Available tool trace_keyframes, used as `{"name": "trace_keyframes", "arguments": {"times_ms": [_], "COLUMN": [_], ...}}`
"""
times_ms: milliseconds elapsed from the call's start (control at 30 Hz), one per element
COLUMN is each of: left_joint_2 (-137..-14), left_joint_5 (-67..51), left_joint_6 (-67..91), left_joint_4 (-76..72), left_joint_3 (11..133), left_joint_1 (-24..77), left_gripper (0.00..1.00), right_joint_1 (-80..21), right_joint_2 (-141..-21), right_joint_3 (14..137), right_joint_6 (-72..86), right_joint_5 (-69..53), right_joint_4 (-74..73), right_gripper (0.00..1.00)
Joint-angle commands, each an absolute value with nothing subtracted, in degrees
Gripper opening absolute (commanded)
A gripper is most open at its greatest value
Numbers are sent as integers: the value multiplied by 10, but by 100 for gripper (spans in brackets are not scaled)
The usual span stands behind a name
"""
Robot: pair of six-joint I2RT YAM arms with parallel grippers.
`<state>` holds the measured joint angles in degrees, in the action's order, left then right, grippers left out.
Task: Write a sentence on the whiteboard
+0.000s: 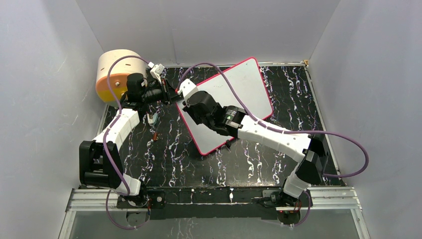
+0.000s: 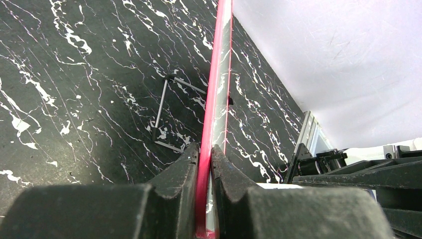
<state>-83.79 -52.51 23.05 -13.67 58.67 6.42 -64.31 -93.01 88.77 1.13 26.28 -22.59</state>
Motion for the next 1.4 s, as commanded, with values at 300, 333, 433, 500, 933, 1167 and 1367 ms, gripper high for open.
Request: {"name": "trace_keyframes", "arguments": {"times_ms": [300,333,433,500,933,1167,1367], "left_joint_2": [-823,-823,-823,-824,-824,-824,-824], "left_joint_5": [-498,-498,-498,-499,-499,-497,-495], "left_joint_6": [207,207,207,207,204,204,203], "left_joint_4": [-102,-102,-102,-101,-99,-98,-97], "left_joint_3": [594,593,594,594,594,595,595], "left_joint_1": [69,69,69,69,69,70,70], "left_gripper": [0,0,0,0,0,0,0], "right_joint_1": [-647,-647,-647,-647,-645,-646,-646], "right_joint_2": [-944,-944,-944,-943,-945,-930,-896], "right_joint_3": [927,927,927,926,921,912,882], "right_joint_6": [9,8,7,6,2,1,1], "right_joint_5": [294,297,305,311,348,328,284], "right_joint_4": [-217,-218,-220,-223,-220,-208,-174], "right_gripper": [0,0,0,0,0,0,0]}}
